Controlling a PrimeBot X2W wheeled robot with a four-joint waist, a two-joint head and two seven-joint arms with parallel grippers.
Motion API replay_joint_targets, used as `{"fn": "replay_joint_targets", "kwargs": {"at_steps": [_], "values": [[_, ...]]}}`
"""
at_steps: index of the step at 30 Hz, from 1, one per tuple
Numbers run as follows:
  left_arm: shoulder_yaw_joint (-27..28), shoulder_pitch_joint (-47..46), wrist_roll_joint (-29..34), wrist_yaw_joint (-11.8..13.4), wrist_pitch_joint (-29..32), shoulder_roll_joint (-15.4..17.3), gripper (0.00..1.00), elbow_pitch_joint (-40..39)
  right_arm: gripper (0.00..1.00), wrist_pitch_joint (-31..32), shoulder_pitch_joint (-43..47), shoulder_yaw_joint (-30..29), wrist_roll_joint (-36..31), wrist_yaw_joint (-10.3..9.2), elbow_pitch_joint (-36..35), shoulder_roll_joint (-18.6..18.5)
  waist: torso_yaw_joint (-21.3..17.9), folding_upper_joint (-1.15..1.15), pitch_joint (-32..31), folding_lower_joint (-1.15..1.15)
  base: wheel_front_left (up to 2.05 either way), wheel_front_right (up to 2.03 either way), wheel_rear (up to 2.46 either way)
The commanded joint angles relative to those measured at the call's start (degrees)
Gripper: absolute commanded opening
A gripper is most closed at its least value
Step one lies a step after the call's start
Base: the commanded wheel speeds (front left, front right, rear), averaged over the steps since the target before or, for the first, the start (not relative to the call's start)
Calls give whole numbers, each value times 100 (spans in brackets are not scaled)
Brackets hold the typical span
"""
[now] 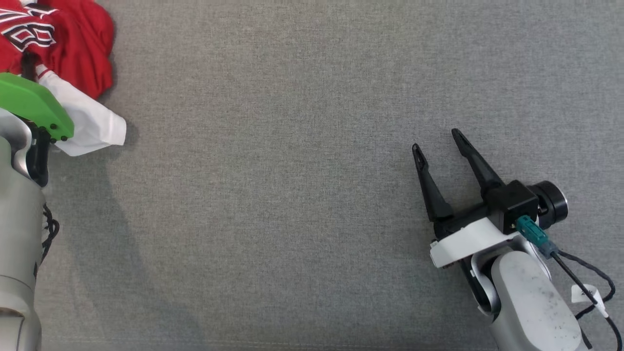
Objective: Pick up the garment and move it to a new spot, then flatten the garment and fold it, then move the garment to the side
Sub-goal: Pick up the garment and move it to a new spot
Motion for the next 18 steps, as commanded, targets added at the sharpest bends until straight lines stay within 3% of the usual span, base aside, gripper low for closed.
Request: {"fn": "replay_joint_targets", "kwargs": {"at_steps": [1, 6, 11, 14, 18], "values": [[-43, -83, 47, -14, -127, 65, 0, -23, 100, -17, 137, -19, 69, -4, 59, 11, 94, 0, -411, -1, 0, 0, 0], [-289, -127, 223, -80, -436, 43, 0, -280, 100, -17, 420, -22, 208, -4, 103, 88, 73, 0, -1020, -1, 0, 0, 0], [-581, -173, 217, -143, -334, 78, 0, -911, 100, -17, 622, -44, 343, -4, 55, 145, -110, 0, -1540, -1, 0, 0, 0], [-944, 44, -119, -142, 45, 30, 0, -1838, 100, -17, 718, -43, 409, -4, 0, 172, -298, 0, -1787, -1, 0, 0, 0], [-1284, 451, -894, -139, 823, 323, 0, -3559, 100, -17, 811, -73, 469, -4, -92, 190, -570, 0, -1938, -1, 0, 0, 0]]}}
